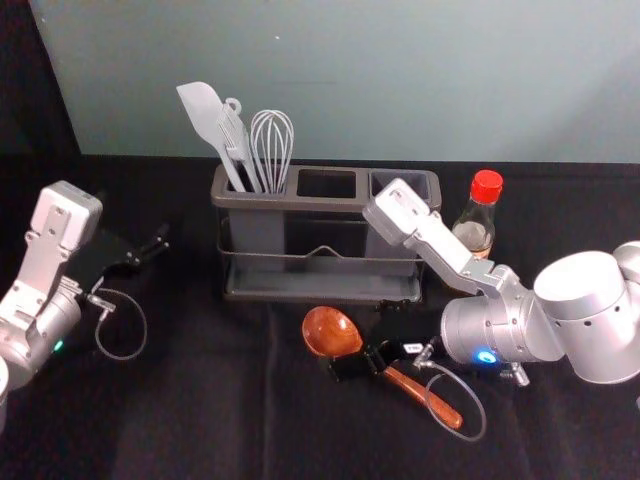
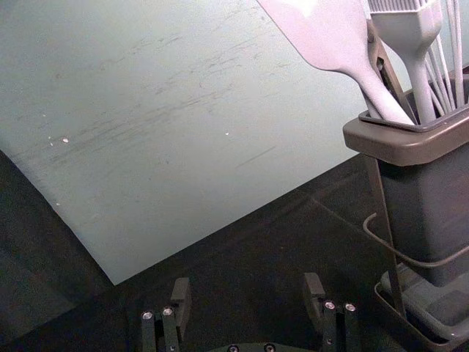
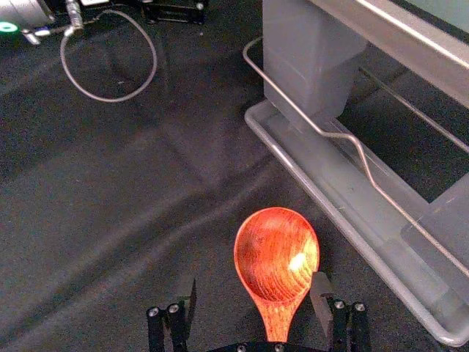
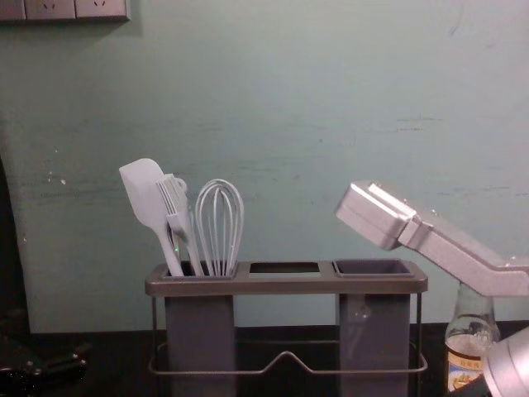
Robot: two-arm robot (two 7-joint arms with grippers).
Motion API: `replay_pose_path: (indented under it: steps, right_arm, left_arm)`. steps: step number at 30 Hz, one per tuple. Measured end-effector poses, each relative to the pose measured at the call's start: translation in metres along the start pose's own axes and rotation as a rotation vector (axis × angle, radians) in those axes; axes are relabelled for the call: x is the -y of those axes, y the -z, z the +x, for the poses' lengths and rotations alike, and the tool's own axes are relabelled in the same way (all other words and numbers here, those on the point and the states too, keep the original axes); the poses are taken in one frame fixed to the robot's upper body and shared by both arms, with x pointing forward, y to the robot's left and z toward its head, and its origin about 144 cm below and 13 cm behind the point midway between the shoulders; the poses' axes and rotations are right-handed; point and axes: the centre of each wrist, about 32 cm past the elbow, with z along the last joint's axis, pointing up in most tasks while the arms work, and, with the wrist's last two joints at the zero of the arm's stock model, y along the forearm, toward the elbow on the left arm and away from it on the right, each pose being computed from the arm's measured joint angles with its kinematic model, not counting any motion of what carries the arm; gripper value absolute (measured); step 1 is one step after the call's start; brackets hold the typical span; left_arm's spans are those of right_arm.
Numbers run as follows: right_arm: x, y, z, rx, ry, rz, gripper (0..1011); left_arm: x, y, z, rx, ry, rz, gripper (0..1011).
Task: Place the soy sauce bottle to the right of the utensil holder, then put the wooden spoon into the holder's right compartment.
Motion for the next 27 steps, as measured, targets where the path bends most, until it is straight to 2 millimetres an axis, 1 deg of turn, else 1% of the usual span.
replay_pose_path:
  steps: [14,27]
  right_arm:
    - [-0.01,0.005,0.004,-0.006,0.001,-0.026,1002]
    - [-0.019,0.005,0.006,-0.001,0.009,-0.027,1002]
  left_arm:
    - [0.0,0.0,0.0,0.0,0.0,0.0,1005]
    - [0.0,0.0,0.0,0.0,0.0,0.0,1005]
